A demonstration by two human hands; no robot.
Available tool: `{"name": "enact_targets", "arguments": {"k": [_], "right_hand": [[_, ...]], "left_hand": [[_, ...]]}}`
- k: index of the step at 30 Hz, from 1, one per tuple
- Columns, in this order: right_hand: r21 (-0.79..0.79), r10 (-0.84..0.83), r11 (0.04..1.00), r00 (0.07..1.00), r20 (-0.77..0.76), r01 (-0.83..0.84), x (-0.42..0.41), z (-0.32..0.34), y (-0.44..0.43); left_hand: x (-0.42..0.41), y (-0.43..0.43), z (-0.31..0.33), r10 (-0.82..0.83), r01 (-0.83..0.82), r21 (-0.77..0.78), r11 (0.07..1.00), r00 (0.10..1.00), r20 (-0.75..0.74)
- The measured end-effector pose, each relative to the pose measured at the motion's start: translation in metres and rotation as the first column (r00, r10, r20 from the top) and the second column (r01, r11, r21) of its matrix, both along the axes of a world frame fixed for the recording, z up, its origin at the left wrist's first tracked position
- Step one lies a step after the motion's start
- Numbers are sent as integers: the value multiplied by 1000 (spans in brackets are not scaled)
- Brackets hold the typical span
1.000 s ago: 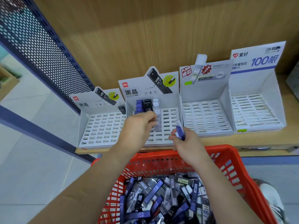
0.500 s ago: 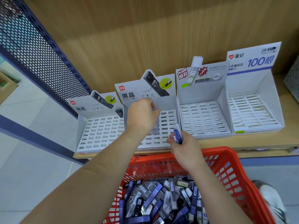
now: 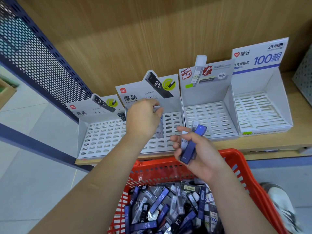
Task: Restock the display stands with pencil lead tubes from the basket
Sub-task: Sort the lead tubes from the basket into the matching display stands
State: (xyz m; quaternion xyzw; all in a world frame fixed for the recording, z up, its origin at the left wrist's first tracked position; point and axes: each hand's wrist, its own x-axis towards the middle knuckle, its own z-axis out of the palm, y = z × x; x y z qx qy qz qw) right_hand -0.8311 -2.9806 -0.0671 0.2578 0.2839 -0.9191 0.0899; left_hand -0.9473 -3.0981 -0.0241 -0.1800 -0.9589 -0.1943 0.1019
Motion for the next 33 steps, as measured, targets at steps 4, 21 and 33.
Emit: {"name": "enact_targets", "arguments": {"k": [4,21,33], "right_hand": [[218,248,949,966,-80,-226,4,12,-2],[312,445,877,864,-236,-366,20,20,-16],[442,316,870,935,-162,-218,13,11,-26]], "left_hand": [[46,-6,15,-101,-1,348,937,957,273],[81,-68,36,-200,-336,706,624,805,559],[71,-93,37,-256,-353,657,666,719,646]]}}
